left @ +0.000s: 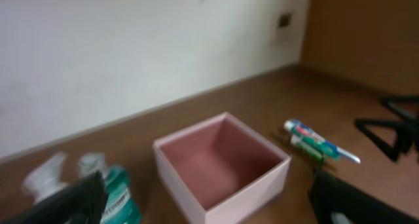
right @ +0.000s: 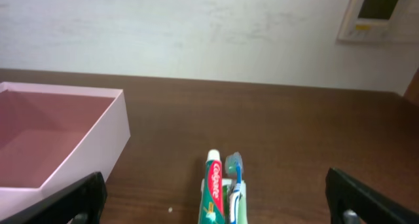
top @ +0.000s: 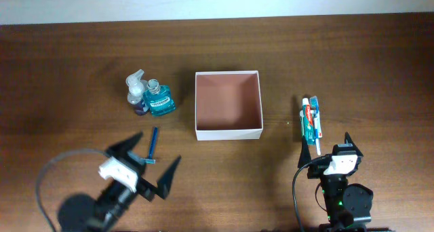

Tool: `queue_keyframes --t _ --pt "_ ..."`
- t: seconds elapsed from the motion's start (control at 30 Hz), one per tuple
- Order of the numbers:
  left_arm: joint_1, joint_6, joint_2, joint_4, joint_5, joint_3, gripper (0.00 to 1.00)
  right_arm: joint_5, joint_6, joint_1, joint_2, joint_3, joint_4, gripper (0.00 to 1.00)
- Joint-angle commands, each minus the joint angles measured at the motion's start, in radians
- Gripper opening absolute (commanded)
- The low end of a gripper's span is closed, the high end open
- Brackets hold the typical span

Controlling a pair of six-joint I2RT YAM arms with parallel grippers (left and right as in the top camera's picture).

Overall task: Pack container
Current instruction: 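Move the left gripper over the Listerine bottle cap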

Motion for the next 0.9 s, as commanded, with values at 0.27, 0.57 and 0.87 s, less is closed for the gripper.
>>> queue_keyframes --t 0.27,0.57,0.87 --pt "0.003 0.001 0.464 -0.266 0.006 0.420 0.99 -0.001 0.001 -0.007 0.000 -0.005 -0.008 0.99" --pt "0.003 -0.066 0.602 -0.233 -0.077 0.420 0.99 -0.001 0.001 -0.007 0.000 -0.005 -0.008 0.99" --pt "-0.014 -0.323 0.703 -0.211 -0.337 0.420 0.98 -0.001 0.001 -0.007 0.000 -0.005 -0.008 0.99"
